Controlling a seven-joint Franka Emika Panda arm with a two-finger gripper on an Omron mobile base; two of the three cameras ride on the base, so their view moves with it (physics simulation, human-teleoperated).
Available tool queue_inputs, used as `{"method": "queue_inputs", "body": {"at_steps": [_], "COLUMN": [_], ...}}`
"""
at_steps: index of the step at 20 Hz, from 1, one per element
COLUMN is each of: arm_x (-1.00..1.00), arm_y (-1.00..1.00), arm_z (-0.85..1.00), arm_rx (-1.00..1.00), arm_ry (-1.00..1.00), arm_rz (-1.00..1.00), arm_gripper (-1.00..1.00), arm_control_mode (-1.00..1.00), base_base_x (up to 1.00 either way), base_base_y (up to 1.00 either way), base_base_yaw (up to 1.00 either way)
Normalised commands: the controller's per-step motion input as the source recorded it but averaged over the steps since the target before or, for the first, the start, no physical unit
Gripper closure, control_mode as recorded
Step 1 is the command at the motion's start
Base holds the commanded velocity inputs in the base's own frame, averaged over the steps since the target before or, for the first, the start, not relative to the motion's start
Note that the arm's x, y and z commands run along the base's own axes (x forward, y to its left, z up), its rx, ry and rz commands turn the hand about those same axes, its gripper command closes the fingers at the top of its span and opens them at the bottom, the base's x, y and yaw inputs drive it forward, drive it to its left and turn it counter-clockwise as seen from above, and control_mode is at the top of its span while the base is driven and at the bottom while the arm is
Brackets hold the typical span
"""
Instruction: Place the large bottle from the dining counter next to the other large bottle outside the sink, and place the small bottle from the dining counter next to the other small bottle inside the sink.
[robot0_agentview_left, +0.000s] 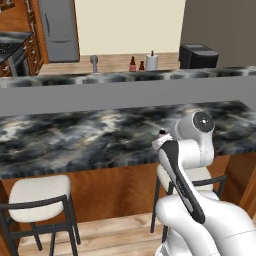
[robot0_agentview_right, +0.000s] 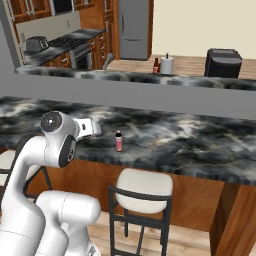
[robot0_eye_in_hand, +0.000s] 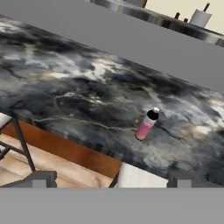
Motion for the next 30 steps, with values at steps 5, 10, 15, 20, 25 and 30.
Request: {"method": "queue_inputs", "body": {"at_steps": [5,10,15,20,25,30], "arm_x": [0.0,0.02,0.15,0.16,0.29,0.19], "arm_y": [-0.05,-0.17,-0.34,-0.3,-0.13,0.0], "arm_z": [-0.13,-0.19,-0.24,-0.02,0.0,0.0], "arm_rx": [0.0,0.02,0.11,0.11,0.09,0.01], "arm_ry": [0.0,0.01,0.06,0.1,0.13,0.1], "arm_rz": [-0.19,-0.17,-0.03,0.0,0.0,-0.01], "arm_gripper": [-1.0,-1.0,-1.0,-1.0,-1.0,-1.0], "arm_control_mode": [-1.0,-1.0,-1.0,-1.0,-1.0,-1.0], "base_base_x": [0.0,0.0,0.0,0.0,0.0,0.0], "base_base_y": [0.0,0.0,0.0,0.0,0.0,0.0], "base_base_yaw": [0.0,0.0,0.0,0.0,0.0,0.0]}}
